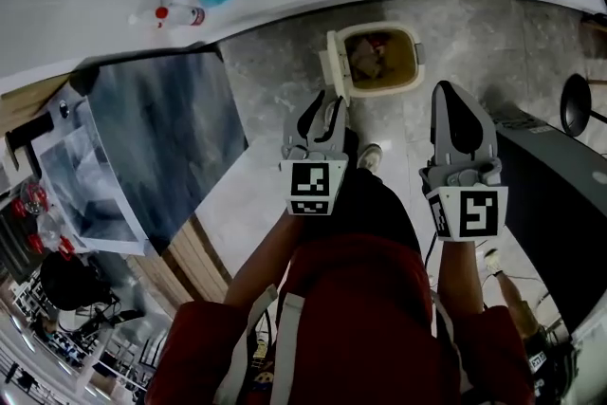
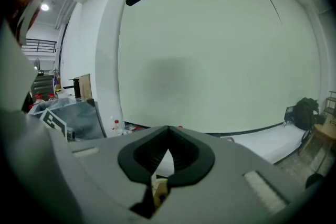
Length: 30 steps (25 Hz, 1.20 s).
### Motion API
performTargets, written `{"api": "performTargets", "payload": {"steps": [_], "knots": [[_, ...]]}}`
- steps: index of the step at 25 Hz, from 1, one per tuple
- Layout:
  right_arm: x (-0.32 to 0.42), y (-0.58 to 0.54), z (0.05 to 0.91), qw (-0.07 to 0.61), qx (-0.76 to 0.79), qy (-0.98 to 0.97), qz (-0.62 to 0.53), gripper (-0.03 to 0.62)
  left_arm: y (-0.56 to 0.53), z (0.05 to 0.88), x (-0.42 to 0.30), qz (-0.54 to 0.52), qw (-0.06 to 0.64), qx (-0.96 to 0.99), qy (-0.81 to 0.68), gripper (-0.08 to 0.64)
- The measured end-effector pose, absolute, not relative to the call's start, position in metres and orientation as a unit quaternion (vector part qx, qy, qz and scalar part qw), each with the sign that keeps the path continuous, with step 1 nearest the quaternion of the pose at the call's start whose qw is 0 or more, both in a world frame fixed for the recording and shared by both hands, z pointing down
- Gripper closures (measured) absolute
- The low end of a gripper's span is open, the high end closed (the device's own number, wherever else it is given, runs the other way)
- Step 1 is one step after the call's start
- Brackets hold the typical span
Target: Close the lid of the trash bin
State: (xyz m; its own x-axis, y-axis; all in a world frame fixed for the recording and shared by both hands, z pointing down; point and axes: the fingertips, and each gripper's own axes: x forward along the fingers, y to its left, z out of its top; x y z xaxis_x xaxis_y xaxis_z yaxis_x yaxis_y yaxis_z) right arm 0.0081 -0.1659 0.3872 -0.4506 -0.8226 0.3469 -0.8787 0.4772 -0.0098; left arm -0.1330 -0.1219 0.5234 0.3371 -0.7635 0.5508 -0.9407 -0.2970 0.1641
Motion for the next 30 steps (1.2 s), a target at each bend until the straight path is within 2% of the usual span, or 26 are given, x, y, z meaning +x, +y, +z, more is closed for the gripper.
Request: {"api": "performTargets", "payload": {"steps": [11, 30], "knots": [[-0.016, -0.189, 0.435, 0.193, 0.504, -0.834, 0.118, 0.592, -0.134, 0.610, -0.133, 0.234, 0.299, 0.785, -0.489, 0.399], [-0.003, -0.205, 0.449, 0.200, 0.485, -0.842, 0.125, 0.592, -0.137, 0.628, -0.111, 0.236, 0.323, 0.775, -0.490, 0.400]]}}
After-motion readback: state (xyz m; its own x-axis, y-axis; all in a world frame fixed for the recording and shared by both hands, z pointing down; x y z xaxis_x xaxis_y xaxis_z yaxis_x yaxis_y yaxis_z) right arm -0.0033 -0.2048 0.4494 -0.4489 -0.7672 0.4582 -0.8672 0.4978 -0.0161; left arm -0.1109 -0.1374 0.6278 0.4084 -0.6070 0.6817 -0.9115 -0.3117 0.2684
